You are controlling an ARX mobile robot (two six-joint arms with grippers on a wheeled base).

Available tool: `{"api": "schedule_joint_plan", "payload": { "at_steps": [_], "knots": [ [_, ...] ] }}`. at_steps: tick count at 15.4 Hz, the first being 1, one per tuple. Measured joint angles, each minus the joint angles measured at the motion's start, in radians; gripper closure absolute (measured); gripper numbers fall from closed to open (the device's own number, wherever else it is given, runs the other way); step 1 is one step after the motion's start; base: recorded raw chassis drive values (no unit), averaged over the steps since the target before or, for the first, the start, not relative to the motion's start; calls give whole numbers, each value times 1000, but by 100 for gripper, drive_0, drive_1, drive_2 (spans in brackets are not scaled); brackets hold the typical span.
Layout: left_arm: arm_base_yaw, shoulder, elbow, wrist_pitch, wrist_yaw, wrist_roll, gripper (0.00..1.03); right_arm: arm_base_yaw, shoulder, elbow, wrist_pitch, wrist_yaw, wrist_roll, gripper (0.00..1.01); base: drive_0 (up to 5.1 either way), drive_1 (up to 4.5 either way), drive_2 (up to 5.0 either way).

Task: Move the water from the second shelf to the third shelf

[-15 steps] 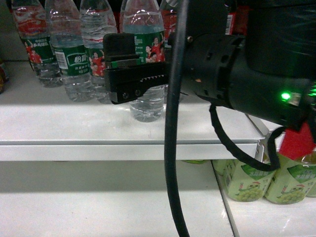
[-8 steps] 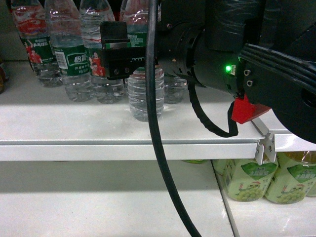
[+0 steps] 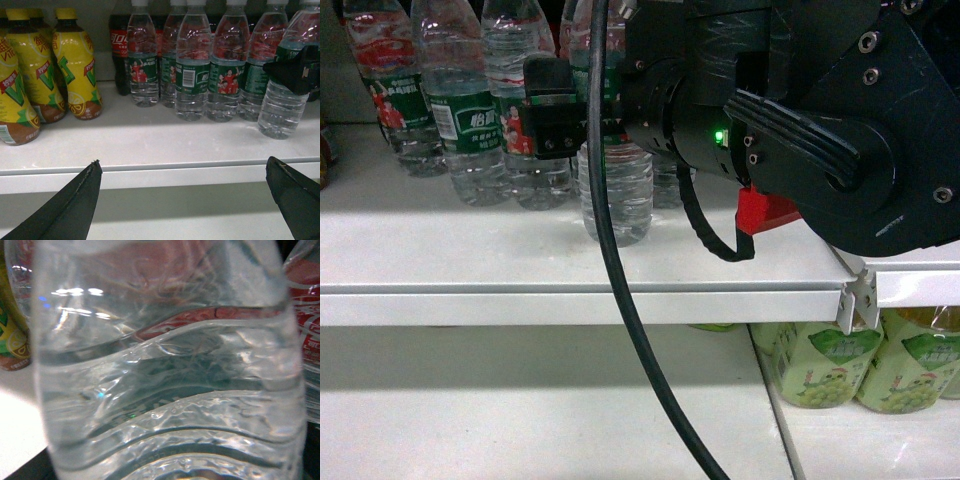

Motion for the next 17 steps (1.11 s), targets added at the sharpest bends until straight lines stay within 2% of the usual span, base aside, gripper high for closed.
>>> {"api": "schedule_joint_plan", "payload": {
  "at_steps": [2,4,6,10,14,17],
  "knots": [
    [0,0,0,0,0,0,5,-2,0,0,1,13,3,19,0,0,0],
    [0,0,0,0,0,0,5,-2,0,0,11,20,4,41,0,0,0],
    [0,0,0,0,0,0,5,-2,-5,-11,26,20,4,54,0,0,0],
    [0,0,0,0,0,0,5,-7,-76,-110,47,21,3,58,0,0,0],
    [0,0,0,0,0,0,5,-28,-225,-303,66,19,-12,58,0,0,0],
    [0,0,0,0,0,0,5,-63,-359,-456,82,64,-46,58,0,0,0]
  ]
}}
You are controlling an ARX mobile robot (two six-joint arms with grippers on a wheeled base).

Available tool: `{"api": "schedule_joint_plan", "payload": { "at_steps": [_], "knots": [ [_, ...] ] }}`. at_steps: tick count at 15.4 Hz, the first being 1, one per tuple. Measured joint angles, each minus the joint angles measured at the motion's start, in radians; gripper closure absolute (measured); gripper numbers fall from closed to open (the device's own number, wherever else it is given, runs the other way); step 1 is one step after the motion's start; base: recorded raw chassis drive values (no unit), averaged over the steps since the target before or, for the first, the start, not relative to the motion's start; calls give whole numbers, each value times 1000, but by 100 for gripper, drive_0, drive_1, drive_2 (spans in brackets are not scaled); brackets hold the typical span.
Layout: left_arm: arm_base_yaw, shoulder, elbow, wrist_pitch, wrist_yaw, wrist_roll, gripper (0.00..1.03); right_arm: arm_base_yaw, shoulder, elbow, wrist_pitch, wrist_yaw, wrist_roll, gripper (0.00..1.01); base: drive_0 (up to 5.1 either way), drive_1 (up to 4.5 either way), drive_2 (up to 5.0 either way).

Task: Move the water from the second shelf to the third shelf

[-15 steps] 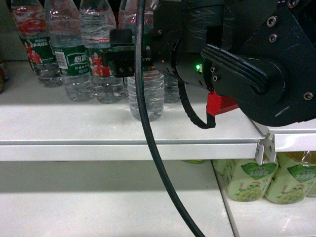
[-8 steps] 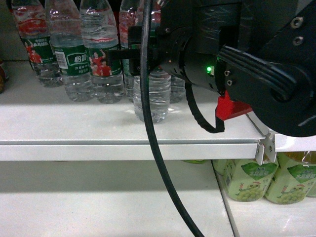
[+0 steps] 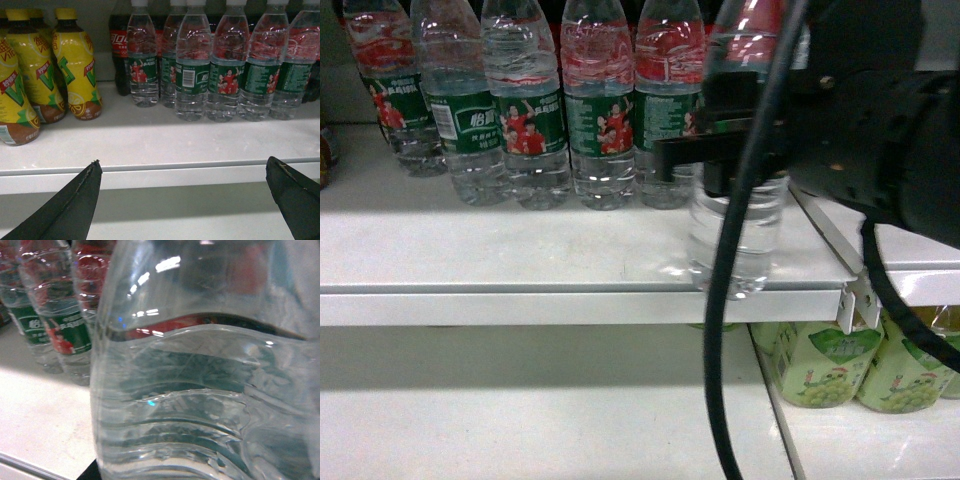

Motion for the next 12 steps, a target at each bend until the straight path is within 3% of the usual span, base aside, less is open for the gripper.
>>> {"api": "schedule_joint_plan", "payload": {
  "at_steps": [4,5,8,9,12],
  "knots": [
    [0,0,0,0,0,0,5,-85,-216,-180,-3,62,-21,58,0,0,0],
    [0,0,0,0,0,0,5,-127,-362,-289,-65,76,-12,58,0,0,0],
    [0,0,0,0,0,0,5,-183,-665,-413,-249,98,38,58,0,0,0],
    [0,0,0,0,0,0,5,-179,-757,-426,-300,133,53,58,0,0,0],
    [0,0,0,0,0,0,5,-98,-946,-438,-425,261,69,59,0,0,0]
  ]
}}
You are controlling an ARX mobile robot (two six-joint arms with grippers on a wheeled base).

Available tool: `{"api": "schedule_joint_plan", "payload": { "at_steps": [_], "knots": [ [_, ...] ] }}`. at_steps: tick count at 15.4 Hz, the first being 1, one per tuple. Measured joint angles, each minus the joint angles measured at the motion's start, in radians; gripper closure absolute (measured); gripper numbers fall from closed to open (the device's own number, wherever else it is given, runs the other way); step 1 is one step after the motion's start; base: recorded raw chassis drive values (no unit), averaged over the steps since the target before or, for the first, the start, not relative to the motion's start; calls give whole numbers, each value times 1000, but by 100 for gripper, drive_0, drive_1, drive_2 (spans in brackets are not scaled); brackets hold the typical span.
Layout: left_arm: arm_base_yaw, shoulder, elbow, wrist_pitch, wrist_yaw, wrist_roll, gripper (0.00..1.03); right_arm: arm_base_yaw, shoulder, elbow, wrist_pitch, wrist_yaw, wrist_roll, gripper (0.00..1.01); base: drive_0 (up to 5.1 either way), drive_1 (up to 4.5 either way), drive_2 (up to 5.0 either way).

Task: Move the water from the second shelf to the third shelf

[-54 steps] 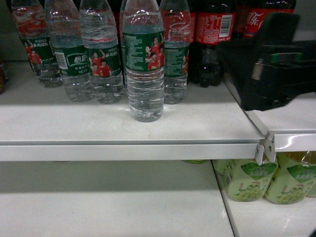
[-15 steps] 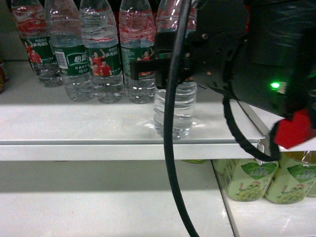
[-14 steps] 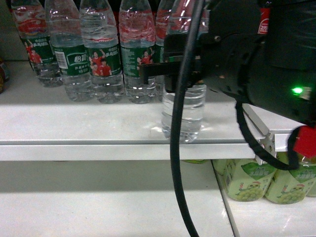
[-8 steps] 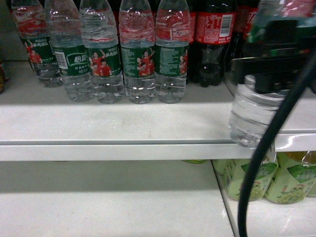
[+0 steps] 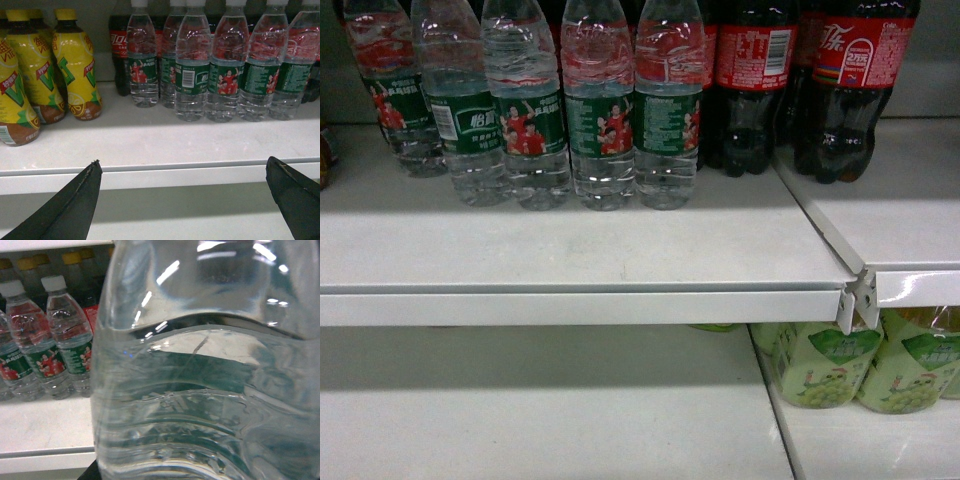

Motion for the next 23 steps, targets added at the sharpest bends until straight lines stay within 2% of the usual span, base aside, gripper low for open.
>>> {"api": "schedule_joint_plan", "payload": {
  "at_steps": [1,2,3,6,8,23],
  "knots": [
    [0,0,0,0,0,0,5,10,-50,-11,-32,56,-1,59,0,0,0],
    [0,0,0,0,0,0,5,18,-91,-22,-64,91,-3,59,0,0,0],
    [0,0,0,0,0,0,5,18,-117,-24,-92,92,-5,59,0,0,0],
    [0,0,0,0,0,0,5,58,-177,-24,-152,105,-12,59,0,0,0],
    [0,0,0,0,0,0,5,61,-183,-23,-156,125,-12,59,0,0,0],
    [0,0,0,0,0,0,5,61,-183,-23,-156,125,-12,59,0,0,0]
  ]
}}
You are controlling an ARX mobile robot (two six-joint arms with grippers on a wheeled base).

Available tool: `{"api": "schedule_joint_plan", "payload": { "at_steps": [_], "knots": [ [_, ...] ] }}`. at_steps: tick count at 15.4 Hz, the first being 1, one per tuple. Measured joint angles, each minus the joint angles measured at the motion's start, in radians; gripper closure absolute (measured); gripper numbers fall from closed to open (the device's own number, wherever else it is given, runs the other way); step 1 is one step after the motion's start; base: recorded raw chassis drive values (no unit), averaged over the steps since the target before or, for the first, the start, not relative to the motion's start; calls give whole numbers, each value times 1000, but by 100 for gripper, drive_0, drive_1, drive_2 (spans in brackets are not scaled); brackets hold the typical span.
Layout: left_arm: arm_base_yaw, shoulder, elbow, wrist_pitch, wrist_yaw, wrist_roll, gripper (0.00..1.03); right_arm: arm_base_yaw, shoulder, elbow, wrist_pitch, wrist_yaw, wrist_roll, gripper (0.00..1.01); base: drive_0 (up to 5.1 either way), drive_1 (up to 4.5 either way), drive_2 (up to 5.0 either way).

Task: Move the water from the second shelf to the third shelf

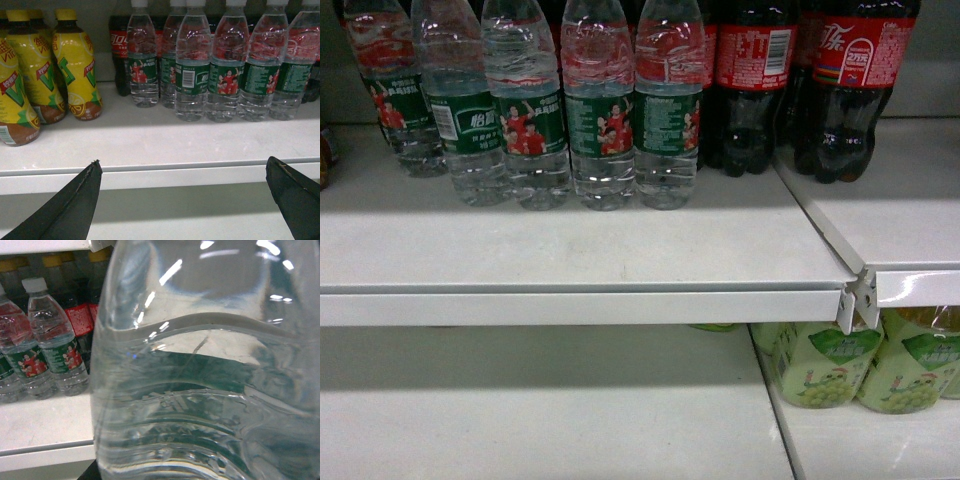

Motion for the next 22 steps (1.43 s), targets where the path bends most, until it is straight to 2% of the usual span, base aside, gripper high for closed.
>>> {"api": "schedule_joint_plan", "payload": {
  "at_steps": [22],
  "knots": [
    [0,0,0,3,0,0,5,0,-2,8,5,0,-1,59,0,0,0]
  ]
}}
